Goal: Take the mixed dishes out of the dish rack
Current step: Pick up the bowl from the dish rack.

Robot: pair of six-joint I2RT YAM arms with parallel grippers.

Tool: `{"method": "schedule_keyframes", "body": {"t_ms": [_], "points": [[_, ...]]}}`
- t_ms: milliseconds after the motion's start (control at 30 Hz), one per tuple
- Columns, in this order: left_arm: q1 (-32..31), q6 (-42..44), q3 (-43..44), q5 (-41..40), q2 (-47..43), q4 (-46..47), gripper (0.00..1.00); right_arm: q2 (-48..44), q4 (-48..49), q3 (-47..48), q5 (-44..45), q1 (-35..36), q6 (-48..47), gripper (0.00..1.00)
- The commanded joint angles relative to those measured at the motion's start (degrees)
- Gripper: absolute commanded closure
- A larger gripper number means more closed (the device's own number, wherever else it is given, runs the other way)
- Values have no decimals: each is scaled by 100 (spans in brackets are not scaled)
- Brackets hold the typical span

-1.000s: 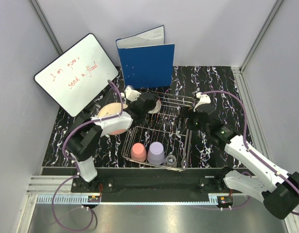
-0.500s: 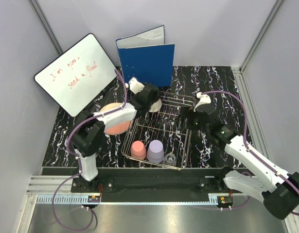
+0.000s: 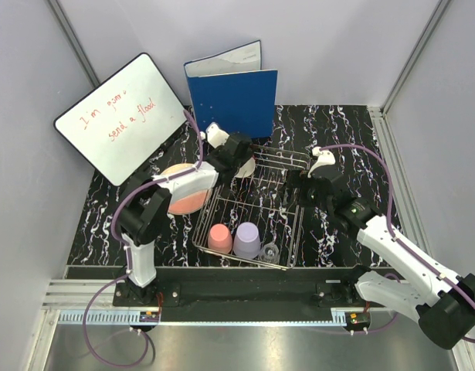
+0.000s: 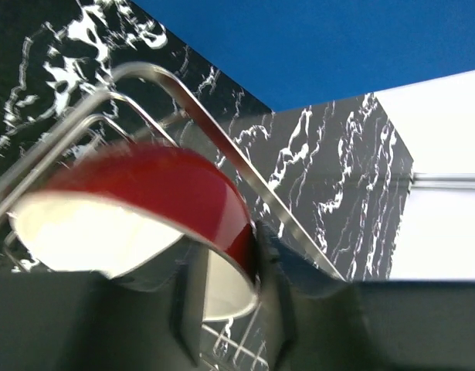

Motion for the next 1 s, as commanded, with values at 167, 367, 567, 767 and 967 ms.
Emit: {"method": "schedule_keyframes", "body": {"t_ms": [167,367,567,767,967], "points": [[174,243,92,126,252,-97,100,75,244,-3,159,35,-86,0],[227,374,-338,100,-204,175,100,66,236,14,186,35,-78,0],[340,874,-400,433,-897,184,100,-21,236,41,256,35,-51,0],[446,1209,-321,961,-1558,150,100,-118,227,102,291,26,-34,0],[464,1438,-66,1216,-2076,-62,100,-224,218,111,318,35,19,0]]}}
